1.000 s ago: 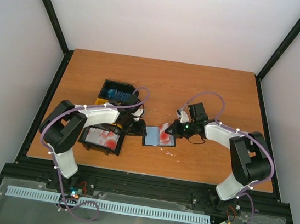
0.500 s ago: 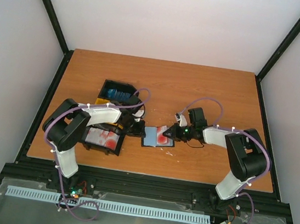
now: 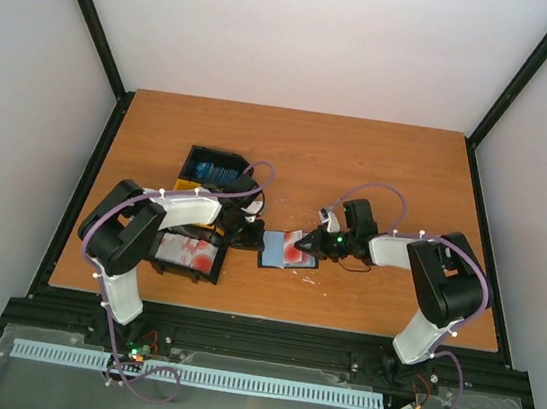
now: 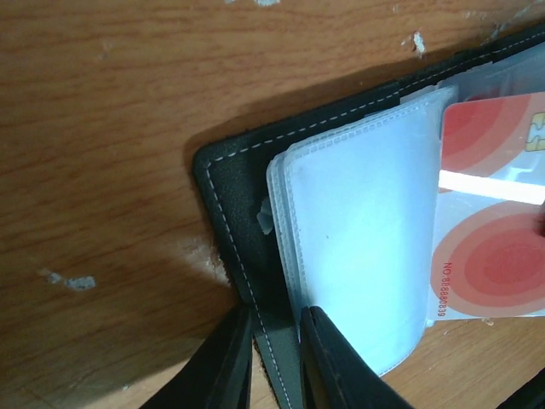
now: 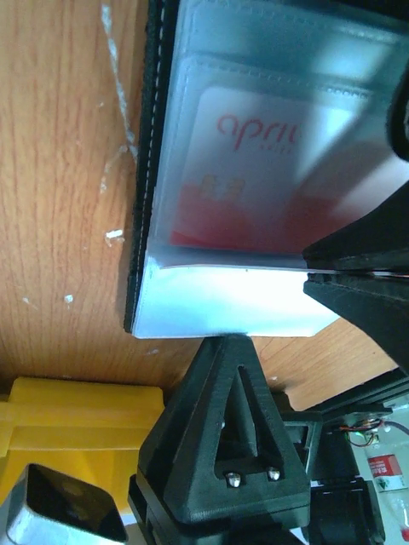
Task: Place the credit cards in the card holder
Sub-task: Insert the credit card into the card holder.
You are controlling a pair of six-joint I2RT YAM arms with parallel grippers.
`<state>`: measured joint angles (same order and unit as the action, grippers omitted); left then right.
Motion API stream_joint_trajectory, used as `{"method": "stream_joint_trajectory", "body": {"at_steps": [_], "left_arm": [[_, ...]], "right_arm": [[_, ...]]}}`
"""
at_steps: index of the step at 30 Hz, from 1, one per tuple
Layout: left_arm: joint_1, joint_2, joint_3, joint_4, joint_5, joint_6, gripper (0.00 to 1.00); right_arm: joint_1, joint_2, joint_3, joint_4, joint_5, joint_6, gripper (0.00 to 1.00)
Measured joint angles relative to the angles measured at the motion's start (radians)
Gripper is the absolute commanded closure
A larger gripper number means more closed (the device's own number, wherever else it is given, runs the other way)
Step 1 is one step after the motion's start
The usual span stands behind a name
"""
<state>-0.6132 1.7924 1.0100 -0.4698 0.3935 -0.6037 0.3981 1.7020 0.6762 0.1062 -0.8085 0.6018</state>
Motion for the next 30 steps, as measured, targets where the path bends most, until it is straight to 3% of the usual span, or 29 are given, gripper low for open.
{"method": "stream_joint_trajectory", "body": {"at_steps": [30], "left_arm": [[0.000, 0.006, 0.008, -0.007, 0.001, -0.004, 0.84]], "right_arm": [[0.080, 0.093, 0.006, 0.153, -0.014, 0.084, 0.97]]}}
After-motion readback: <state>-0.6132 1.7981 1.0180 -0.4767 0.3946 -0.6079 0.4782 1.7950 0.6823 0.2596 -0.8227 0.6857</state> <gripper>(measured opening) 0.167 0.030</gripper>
